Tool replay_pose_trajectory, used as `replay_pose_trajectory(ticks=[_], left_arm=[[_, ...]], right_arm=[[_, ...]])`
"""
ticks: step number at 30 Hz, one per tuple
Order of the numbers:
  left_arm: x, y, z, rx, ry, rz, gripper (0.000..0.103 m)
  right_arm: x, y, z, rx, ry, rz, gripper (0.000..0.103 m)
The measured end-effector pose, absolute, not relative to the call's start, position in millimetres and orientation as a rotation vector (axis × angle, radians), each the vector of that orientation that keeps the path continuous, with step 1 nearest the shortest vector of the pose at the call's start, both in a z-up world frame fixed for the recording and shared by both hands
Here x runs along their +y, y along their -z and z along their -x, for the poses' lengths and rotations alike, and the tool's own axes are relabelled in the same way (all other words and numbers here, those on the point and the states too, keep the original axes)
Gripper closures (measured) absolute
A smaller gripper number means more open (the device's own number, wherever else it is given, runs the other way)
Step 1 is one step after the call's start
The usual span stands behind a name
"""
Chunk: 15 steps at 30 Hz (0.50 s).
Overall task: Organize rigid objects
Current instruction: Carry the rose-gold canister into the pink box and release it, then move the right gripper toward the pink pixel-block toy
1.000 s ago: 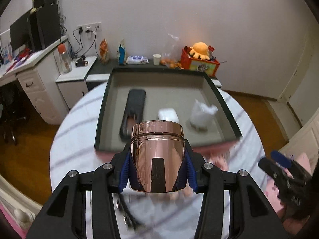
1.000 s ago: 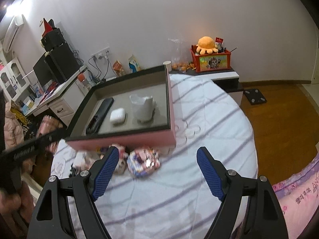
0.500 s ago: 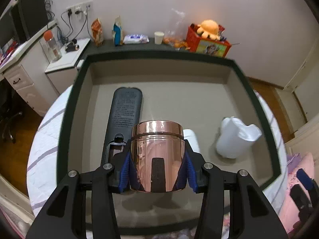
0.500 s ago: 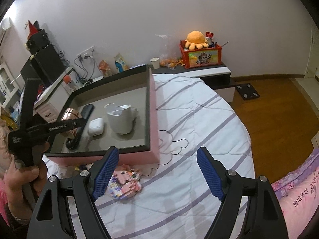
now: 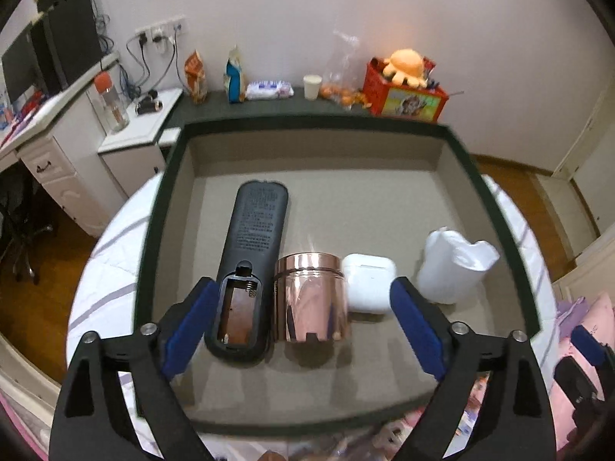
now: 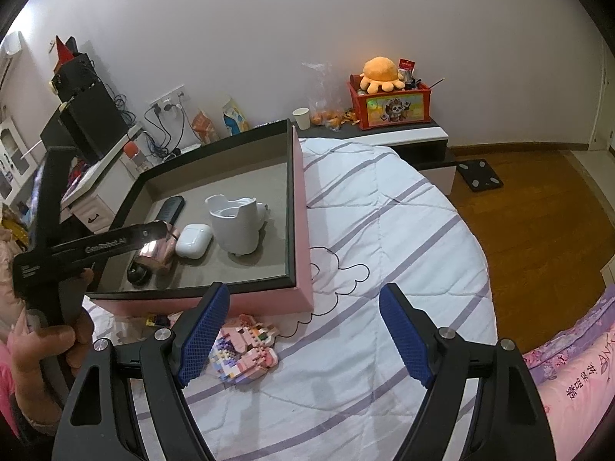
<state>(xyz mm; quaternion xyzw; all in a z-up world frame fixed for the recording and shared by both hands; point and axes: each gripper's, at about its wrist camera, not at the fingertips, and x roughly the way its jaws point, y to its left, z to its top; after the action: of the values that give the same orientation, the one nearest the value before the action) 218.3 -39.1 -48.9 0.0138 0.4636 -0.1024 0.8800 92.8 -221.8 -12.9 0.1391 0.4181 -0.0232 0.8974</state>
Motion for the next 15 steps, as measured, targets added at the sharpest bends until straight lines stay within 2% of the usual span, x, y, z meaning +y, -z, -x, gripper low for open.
replay_pose_trajectory(ticks=[5,15], left_arm=[[-30.9,15.9,-179.4,0.874,0.201,-0.034,0.000],[5.0,-25.6,-99.6,0.757,0.152,-0.010,0.000]], right_arm=[[-213.8,1.7,-81.6,0.841,0.037,-0.278,0.021],[-176.8,-19.5,-51.8,0.798,-0.028,-0.228,0.021]])
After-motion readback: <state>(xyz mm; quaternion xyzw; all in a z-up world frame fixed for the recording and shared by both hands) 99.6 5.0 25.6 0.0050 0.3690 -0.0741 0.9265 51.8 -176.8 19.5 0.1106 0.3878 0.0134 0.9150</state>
